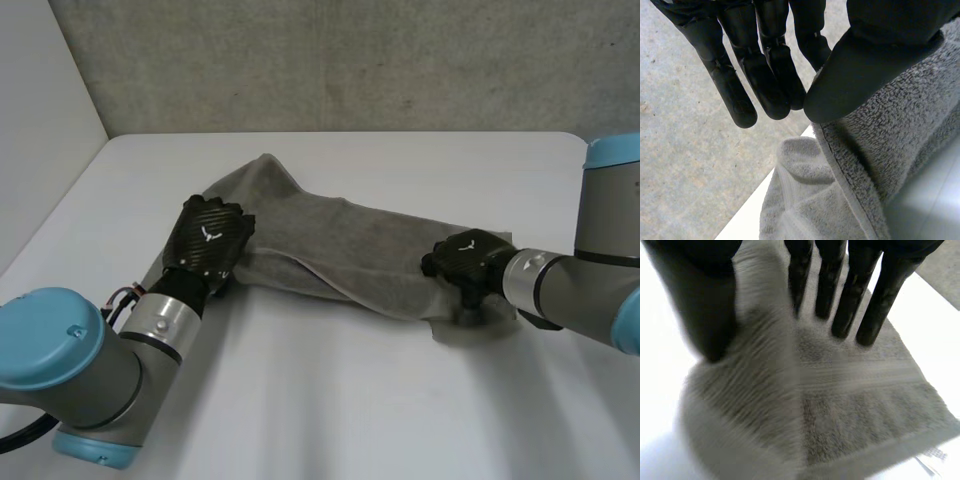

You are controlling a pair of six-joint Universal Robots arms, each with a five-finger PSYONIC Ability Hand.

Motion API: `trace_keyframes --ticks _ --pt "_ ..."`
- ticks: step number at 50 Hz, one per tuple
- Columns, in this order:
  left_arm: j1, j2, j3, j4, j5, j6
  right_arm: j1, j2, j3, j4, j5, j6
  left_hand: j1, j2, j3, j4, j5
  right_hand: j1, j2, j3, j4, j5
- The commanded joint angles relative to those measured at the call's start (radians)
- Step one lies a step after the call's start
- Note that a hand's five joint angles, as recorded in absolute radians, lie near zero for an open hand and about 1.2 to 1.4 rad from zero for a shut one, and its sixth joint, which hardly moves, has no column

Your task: Fold the towel.

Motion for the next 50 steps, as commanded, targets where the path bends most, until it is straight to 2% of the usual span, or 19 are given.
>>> trace_keyframes --ticks 1,5,7,8,12,17,21,24,31,38,40,46,50 --pt "-0.04 0.003 0.017 0.0 0.0 -0.003 0.009 -0.103 0.103 -0.036 0.03 0.024 0.228 0.179 0.179 0.178 0.203 -0.294 -0.285 -0.299 -0.304 -0.291" --pt "-0.053 0.009 0.025 -0.001 0.0 -0.003 0.035 -0.172 0.154 -0.108 0.028 0.078 0.228 0.179 0.179 0.178 0.203 -0.374 -0.365 -0.379 -0.383 -0.371" --pt "-0.054 0.03 0.028 -0.004 -0.001 -0.003 0.089 -0.212 0.176 -0.182 0.033 0.172 0.228 0.179 0.179 0.178 0.203 -0.387 -0.378 -0.392 -0.397 -0.384" --pt "-0.054 0.03 0.028 -0.004 -0.001 -0.003 0.089 -0.212 0.177 -0.182 0.033 0.173 0.228 0.179 0.179 0.178 0.203 -0.387 -0.378 -0.392 -0.397 -0.384" --pt "-0.059 0.053 0.026 -0.029 -0.003 -0.006 0.144 -0.24 0.177 -0.239 0.035 0.349 0.228 0.179 0.179 0.178 0.203 -0.387 -0.378 -0.392 -0.397 -0.384" --pt "-0.068 0.076 0.026 -0.07 -0.006 -0.008 0.239 -0.223 0.157 -0.294 0.035 0.521 0.228 0.179 0.179 0.178 0.203 -0.387 -0.378 -0.392 -0.397 -0.384" --pt "-0.077 0.087 0.026 -0.093 -0.008 -0.008 0.326 -0.125 0.122 -0.364 0.065 0.625 0.228 0.179 0.179 0.178 0.203 -0.387 -0.378 -0.392 -0.397 -0.384" --pt "-0.079 0.101 0.022 -0.107 -0.008 -0.009 0.35 -0.096 0.103 -0.372 0.09 0.647 0.228 0.179 0.179 0.178 0.203 -0.387 -0.378 -0.392 -0.397 -0.384" --pt "-0.082 0.132 0.008 -0.113 -0.008 -0.009 0.463 0.056 -0.012 -0.386 0.272 0.691 0.228 0.179 0.179 0.178 0.203 -0.387 -0.378 -0.392 -0.397 -0.384" --pt "-0.083 0.133 0.006 -0.118 -0.008 -0.009 0.506 0.168 -0.098 -0.409 0.332 0.704 0.228 0.179 0.179 0.178 0.203 -0.387 -0.378 -0.392 -0.397 -0.384" --pt "-0.082 0.133 0.006 -0.119 -0.008 -0.011 0.509 0.206 -0.107 -0.463 0.357 0.708 0.228 0.179 0.179 0.178 0.203 -0.387 -0.378 -0.392 -0.397 -0.384" --pt "-0.074 0.148 0.002 -0.118 -0.009 -0.011 0.511 0.226 -0.092 -0.509 0.413 0.701 0.228 0.179 0.179 0.178 0.203 -0.387 -0.378 -0.392 -0.397 -0.384" --pt "-0.059 0.155 0.002 -0.118 -0.033 -0.022 0.508 0.211 -0.051 -0.52 0.507 0.69 0.228 0.179 0.179 0.178 0.203 -0.387 -0.378 -0.392 -0.397 -0.384"
